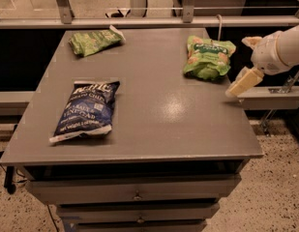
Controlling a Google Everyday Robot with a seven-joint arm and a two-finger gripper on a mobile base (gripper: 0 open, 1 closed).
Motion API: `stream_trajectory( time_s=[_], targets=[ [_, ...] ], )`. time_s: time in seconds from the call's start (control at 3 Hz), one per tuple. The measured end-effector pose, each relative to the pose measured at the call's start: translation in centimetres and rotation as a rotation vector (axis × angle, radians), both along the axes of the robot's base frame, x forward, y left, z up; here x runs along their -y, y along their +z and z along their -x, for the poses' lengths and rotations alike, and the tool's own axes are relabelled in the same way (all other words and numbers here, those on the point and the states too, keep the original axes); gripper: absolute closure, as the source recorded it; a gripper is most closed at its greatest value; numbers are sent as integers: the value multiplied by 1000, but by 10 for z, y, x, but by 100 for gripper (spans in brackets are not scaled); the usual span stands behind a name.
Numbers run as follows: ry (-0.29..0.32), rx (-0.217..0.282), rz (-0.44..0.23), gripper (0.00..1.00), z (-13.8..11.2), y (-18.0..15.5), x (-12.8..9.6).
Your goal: Move green rice chip bag near blue chip bag
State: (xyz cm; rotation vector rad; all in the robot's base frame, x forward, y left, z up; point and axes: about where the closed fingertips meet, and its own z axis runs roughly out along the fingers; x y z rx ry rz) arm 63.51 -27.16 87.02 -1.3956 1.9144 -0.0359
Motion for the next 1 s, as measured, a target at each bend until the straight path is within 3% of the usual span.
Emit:
stream_trajectory(
  time_s=[0.33, 0.67, 1.0],
  targets=[
    [-37, -37, -120, 0, -32, -1, -9],
    [-75, -107, -239, 0, -55, -7, -22],
    [-110, -154, -313, 17, -64, -17, -36]
  ],
)
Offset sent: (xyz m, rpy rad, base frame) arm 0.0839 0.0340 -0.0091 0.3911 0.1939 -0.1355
